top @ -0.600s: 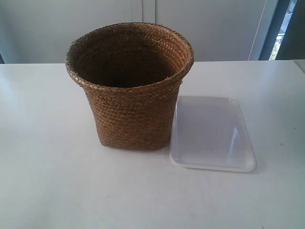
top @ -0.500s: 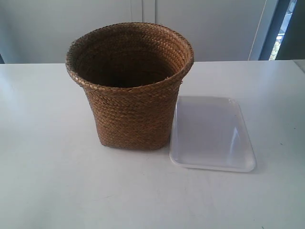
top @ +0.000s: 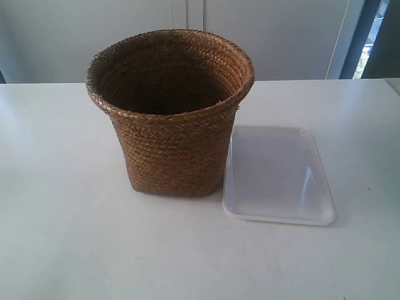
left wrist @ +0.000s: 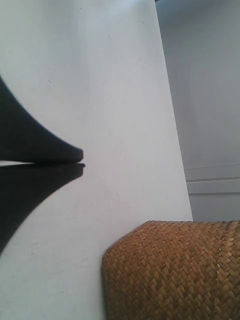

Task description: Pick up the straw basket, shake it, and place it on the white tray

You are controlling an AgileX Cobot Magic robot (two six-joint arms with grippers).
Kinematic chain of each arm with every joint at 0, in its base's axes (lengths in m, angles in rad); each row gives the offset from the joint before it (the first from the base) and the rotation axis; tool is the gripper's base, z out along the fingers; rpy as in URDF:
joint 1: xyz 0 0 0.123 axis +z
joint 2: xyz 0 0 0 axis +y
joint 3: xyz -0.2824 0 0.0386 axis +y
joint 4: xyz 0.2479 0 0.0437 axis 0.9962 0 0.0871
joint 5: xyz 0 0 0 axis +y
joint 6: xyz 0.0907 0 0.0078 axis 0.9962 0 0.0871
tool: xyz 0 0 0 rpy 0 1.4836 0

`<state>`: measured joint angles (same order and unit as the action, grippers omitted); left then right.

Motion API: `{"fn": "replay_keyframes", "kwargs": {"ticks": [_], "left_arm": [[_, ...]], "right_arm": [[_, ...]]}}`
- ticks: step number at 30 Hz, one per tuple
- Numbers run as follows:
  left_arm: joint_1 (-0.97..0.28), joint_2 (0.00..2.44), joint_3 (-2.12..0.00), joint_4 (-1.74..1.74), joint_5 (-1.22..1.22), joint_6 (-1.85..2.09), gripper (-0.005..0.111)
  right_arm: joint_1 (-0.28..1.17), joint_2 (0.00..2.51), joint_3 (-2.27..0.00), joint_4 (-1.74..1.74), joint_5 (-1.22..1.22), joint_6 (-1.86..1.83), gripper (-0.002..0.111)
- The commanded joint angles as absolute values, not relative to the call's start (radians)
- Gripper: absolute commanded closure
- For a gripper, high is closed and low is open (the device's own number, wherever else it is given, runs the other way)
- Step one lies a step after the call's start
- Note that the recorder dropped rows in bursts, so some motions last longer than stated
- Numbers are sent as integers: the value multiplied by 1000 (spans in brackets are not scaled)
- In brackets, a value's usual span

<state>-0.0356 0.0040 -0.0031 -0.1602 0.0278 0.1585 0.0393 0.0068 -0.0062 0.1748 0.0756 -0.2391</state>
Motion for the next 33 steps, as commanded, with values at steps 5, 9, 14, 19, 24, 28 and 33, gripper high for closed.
{"fn": "replay_keyframes", "kwargs": {"ticks": [5, 9, 14, 19, 24, 28, 33], "left_arm": [[-31, 0, 0, -249, -27, 94, 107], [-31, 0, 0, -613, -202, -400, 107], [-31, 0, 0, -639, -486, -453, 107], [-31, 0, 0, -691, -653, -486, 107], [-31, 0, 0, -758, -661, -287, 107], [-31, 0, 0, -758, -447, -467, 107], [-31, 0, 0, -749, 0, -518, 107]], "right_arm": [[38, 0, 0, 238, -191, -60, 108], [38, 0, 0, 253, -518, 152, 108], [38, 0, 0, 257, -851, 162, 108], [38, 0, 0, 278, -1045, 354, 108], [38, 0, 0, 249, -1044, 434, 108], [38, 0, 0, 231, -1029, 606, 108], [38, 0, 0, 44, -848, 1167, 108]]}}
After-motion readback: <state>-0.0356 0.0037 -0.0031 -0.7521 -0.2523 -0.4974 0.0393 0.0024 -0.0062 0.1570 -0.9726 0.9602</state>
